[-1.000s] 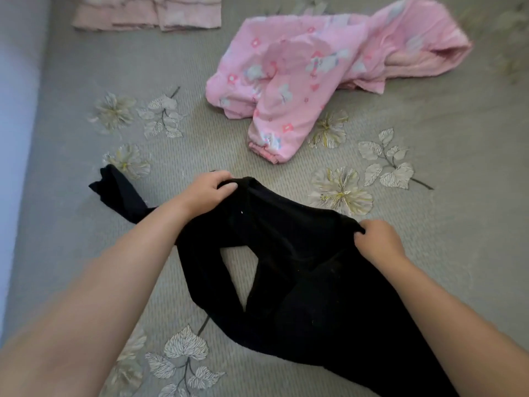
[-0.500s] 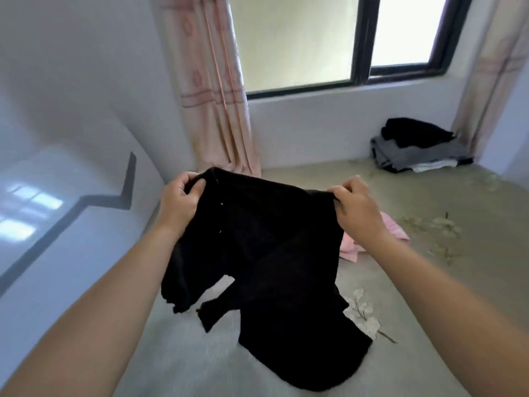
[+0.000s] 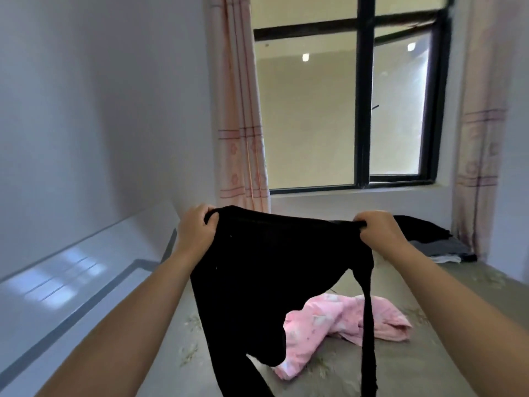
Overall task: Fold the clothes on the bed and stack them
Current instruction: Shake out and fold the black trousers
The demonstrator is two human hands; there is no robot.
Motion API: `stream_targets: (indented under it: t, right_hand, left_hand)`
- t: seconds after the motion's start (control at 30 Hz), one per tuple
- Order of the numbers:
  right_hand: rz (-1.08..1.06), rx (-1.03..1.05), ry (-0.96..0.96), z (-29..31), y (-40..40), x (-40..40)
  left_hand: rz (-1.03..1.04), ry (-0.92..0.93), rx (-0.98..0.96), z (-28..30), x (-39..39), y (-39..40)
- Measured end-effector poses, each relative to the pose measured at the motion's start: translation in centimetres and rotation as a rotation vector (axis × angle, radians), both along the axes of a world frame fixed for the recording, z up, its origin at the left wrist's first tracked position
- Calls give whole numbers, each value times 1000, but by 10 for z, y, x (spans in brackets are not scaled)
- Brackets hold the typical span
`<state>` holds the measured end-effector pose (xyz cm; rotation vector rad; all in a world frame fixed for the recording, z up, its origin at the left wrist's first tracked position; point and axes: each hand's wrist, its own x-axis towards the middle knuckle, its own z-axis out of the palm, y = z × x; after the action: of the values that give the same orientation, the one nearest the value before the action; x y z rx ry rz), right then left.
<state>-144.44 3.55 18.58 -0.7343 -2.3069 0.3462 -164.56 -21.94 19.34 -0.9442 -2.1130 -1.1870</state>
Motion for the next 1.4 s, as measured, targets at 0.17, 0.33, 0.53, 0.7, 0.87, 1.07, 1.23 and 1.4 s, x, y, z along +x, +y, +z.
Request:
stream_targets:
  t: [0.17,0.33,0.53,0.7,0.87,1.07,1.23,1.4]
  right_hand:
    - [-8,-31,103,1,-43,56]
    - [-52,55,134,-6,-78,107]
    - [-70,481,154,-38,-94,148]
    - [-51,735,84,-86,-81,140]
    - [59,653,-31,-159,-44,91]
    - [150,559,-112,-252,12,-1]
    - [155,510,-261,-333,48,-64]
    - [153,499,-298,-387,69,-112]
  left_hand:
    - [80,158,-49,-8,61,-48]
    - [96,218,-26,-11,118,-95]
    - [113,311,-89,-32,156,-130]
    - [147,304,-283,-71,145,-129]
    - [190,183,-407,-137,93,-96]
    - [232,23,-587,-236,10,-33]
    - [297,-109,-690,-317,-44,9]
    - [311,-161,-747,-378,-80,34]
